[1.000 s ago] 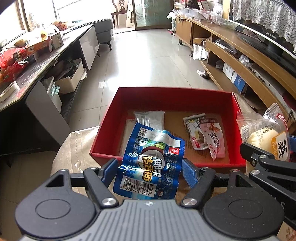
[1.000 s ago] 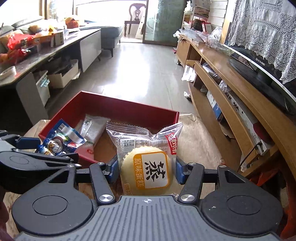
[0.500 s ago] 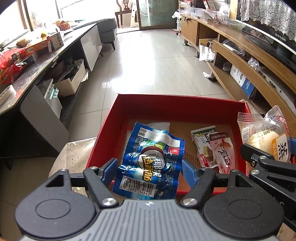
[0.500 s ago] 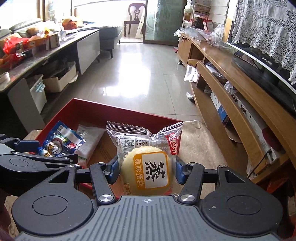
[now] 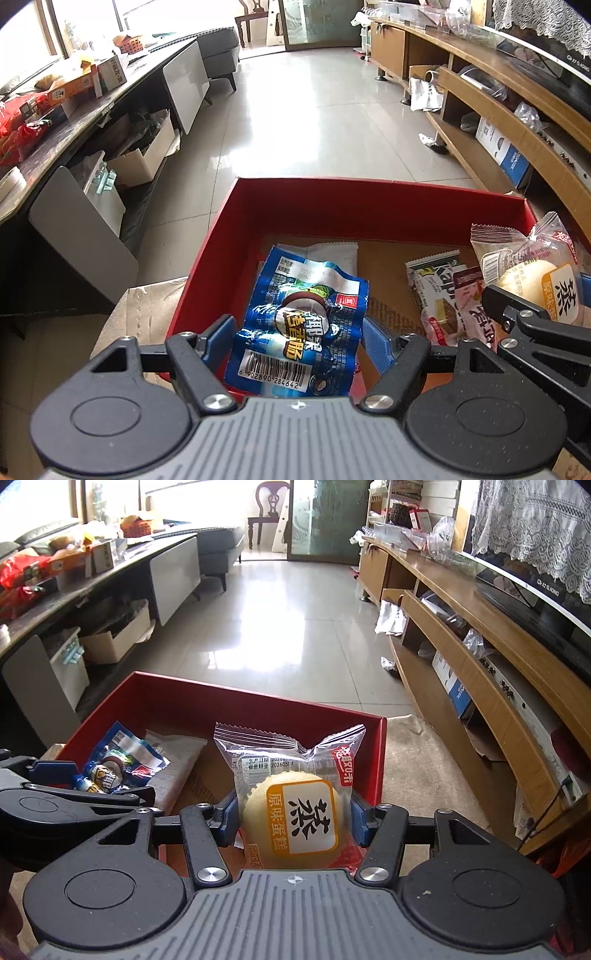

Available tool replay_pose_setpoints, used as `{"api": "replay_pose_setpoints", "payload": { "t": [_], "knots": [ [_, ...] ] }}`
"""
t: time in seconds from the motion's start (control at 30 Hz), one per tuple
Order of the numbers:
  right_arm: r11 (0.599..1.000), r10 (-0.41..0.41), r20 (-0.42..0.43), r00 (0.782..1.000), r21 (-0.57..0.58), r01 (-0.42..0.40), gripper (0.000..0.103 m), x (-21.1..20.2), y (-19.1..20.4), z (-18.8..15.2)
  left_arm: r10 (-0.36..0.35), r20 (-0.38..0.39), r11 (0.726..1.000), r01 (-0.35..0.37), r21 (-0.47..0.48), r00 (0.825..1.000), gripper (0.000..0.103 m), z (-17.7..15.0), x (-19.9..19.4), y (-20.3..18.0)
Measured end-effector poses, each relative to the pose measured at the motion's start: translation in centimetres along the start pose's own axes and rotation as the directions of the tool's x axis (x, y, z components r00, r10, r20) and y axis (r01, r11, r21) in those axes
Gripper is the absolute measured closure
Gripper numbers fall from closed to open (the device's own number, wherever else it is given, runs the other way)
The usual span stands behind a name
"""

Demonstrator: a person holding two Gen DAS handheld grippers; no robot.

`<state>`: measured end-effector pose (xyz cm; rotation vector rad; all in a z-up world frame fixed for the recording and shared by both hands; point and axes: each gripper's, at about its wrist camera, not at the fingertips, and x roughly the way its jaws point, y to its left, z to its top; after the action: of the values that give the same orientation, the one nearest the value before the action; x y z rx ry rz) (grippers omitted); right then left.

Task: Organize snacks
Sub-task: 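Lower the blue packet and bun packet into the red box with both grippers, then open both grippers to release the packets and lift away from the box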

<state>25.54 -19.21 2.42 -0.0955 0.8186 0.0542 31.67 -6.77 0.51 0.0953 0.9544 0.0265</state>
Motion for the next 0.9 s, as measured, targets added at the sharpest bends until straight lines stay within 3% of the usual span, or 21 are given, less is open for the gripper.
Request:
{"api": "replay_pose_setpoints", "payload": {
  "t": [0.43,0.9],
  "knots": [
    [1.000,0.024,-0.013,1.000,-0.004,-0.024,0.038,1.0,0.1,-0.2,0.020,-0.017,1.000,-0.020,0.004,1.000,0.033,-0.3,0.7,0.1],
    [1.000,0.012,0.021,1.000,0.009,-0.012,0.025,0.3,-0.3,0.0,0.018,0.013,1.000,-0.018,-0.012,1.000,0.032,-0.1,-0.3,0.6]
  ]
}}
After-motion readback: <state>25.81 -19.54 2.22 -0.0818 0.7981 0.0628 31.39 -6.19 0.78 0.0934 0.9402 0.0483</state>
